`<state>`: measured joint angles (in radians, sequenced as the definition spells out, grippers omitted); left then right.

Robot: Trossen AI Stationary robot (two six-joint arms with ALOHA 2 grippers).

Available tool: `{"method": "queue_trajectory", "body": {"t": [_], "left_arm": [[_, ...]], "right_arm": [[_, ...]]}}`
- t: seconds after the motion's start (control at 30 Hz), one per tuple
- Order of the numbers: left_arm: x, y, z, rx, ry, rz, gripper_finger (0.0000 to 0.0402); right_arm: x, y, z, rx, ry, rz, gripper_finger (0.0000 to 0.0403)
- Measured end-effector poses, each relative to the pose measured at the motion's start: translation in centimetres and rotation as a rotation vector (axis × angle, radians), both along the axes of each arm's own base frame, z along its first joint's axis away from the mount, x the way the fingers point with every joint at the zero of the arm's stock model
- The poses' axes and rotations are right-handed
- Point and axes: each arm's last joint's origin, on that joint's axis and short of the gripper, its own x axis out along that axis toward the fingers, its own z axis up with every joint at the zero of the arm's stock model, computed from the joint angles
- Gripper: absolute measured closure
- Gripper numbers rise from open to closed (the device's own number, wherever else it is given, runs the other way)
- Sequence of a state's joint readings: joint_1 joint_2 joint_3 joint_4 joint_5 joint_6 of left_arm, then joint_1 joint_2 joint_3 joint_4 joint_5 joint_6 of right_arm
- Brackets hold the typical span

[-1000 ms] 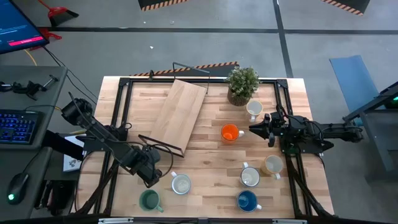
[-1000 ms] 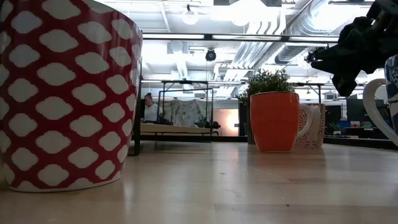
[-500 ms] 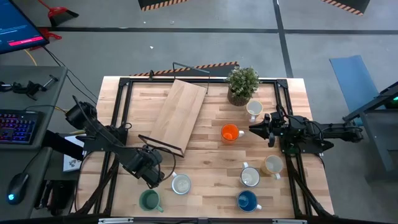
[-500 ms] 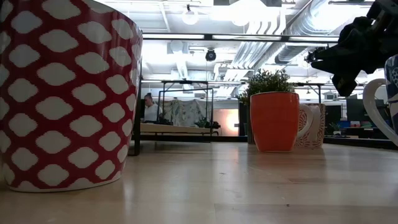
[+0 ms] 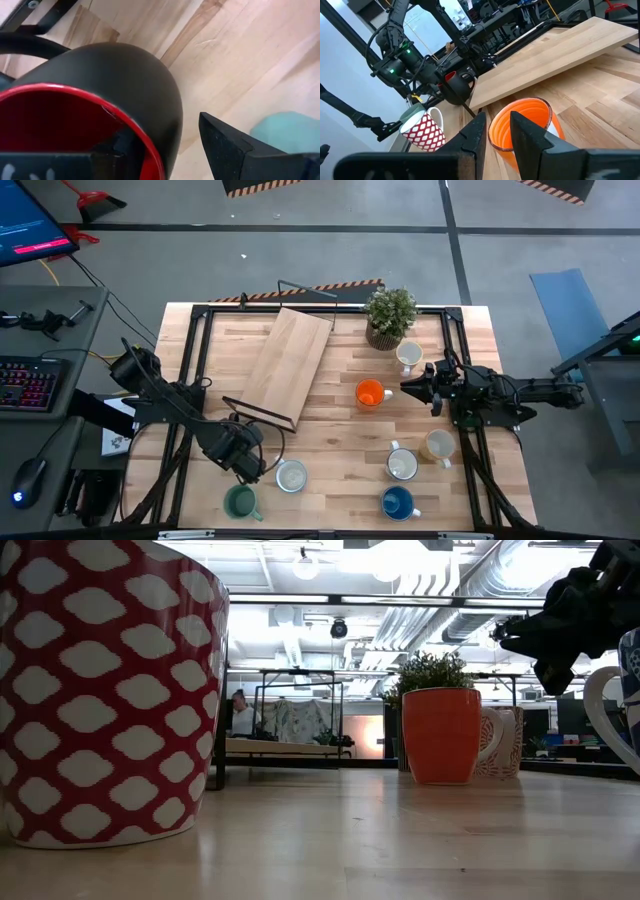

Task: Place coffee mugs
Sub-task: Put the black cup on the shelf

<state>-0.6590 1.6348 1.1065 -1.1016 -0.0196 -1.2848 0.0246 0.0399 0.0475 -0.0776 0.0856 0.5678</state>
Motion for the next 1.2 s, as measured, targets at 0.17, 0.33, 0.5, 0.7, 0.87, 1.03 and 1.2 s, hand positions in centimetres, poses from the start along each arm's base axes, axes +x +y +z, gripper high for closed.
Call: {"method": "queue_trajectory", "body": {"t": [0.17, 0.33, 0.5, 0.7, 0.87, 1.03, 1.2], "left_arm": [[-0.01, -0.01, -0.02, -0.005, 0.005, 0.021, 0.0234], [0.0, -0.02, -0.02, -0.006, 0.005, 0.031, 0.0234], [-0.02, -0.03, -0.02, -0.008, 0.007, 0.023, 0.0234], [-0.01, -0.02, -0.02, -0.008, 0.007, -0.004, 0.0234], [0.01, -0.03, -0.02, -0.009, 0.006, -0.015, 0.0234], [0.01, -0.03, -0.02, -0.008, 0.006, -0.022, 0.0234], [0.01, -0.03, -0.02, -0.008, 0.005, -0.024, 0.0234]], "right_arm": [[0.0, 0.0, 0.0, 0.0, 0.0, 0.0, 0.0329], [0.0, 0.0, 0.0, 0.0, 0.0, 0.0, 0.0329], [0.0, 0.0, 0.0, 0.0, 0.0, 0.0, 0.0329], [0.0, 0.0, 0.0, 0.0, 0.0, 0.0, 0.0329], [0.0, 0.0, 0.0, 0.0, 0.0, 0.0, 0.0329], [0.0, 0.0, 0.0, 0.0, 0.0, 0.0, 0.0329], [0.0, 0.0, 0.0, 0.0, 0.0, 0.0, 0.0329]]}}
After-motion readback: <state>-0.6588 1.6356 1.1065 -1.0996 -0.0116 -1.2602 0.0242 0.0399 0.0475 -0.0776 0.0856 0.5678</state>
